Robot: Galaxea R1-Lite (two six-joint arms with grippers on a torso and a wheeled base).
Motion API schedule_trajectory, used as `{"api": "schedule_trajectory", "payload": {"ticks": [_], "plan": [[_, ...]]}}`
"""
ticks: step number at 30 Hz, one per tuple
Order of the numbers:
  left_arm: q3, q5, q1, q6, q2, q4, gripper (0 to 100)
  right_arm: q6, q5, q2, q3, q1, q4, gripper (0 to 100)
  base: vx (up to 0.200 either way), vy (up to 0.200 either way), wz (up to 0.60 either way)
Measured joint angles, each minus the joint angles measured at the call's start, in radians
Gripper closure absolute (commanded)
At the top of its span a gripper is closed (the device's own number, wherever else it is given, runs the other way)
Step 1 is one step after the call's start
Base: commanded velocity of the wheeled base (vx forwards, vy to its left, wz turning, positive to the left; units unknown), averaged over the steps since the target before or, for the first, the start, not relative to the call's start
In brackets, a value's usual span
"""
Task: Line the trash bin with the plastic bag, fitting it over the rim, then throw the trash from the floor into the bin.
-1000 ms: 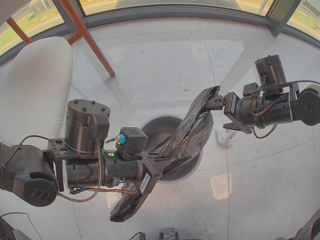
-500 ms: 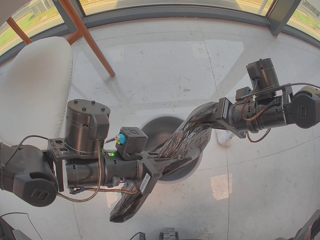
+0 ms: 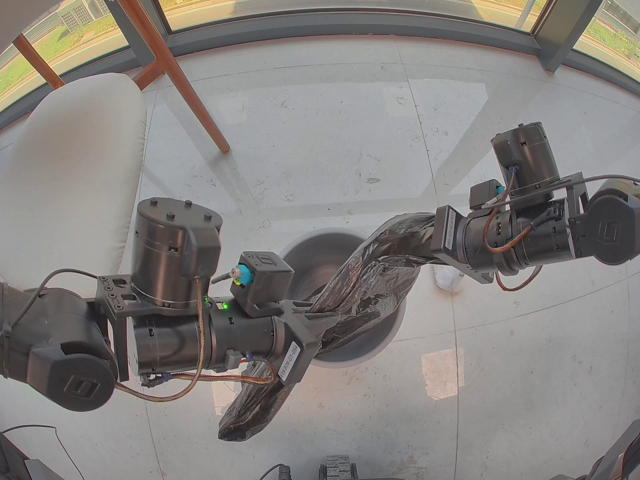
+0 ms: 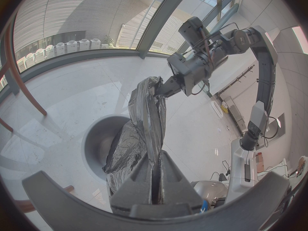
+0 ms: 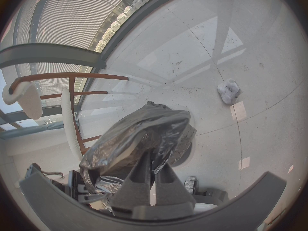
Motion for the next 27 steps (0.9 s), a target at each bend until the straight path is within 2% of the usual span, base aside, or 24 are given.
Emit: {"api": "schedule_trajectory", "payload": {"ticks": [8, 10, 18, 25, 27], "plan": [[-0.038, 0.033, 0.022, -0.004, 0.020, 0.004, 100, -0.222, -0.007, -0.032, 0.091, 0.006, -0.015, 100, 0.000, 0.000, 0.00], [-0.055, 0.052, 0.029, -0.005, 0.031, 0.004, 100, -0.247, -0.007, -0.034, 0.093, 0.006, -0.027, 100, 0.000, 0.000, 0.00], [-0.121, 0.127, 0.037, -0.009, 0.094, 0.004, 100, -0.260, -0.021, 0.021, 0.027, 0.009, -0.098, 100, 0.000, 0.000, 0.00], [-0.175, 0.234, 0.047, -0.076, 0.129, 0.038, 100, -0.263, -0.036, 0.095, -0.087, 0.033, -0.127, 100, 0.000, 0.000, 0.00], [-0.181, 0.241, 0.058, -0.079, 0.127, 0.047, 100, -0.263, -0.037, 0.108, -0.099, 0.047, -0.129, 100, 0.000, 0.000, 0.00]]}}
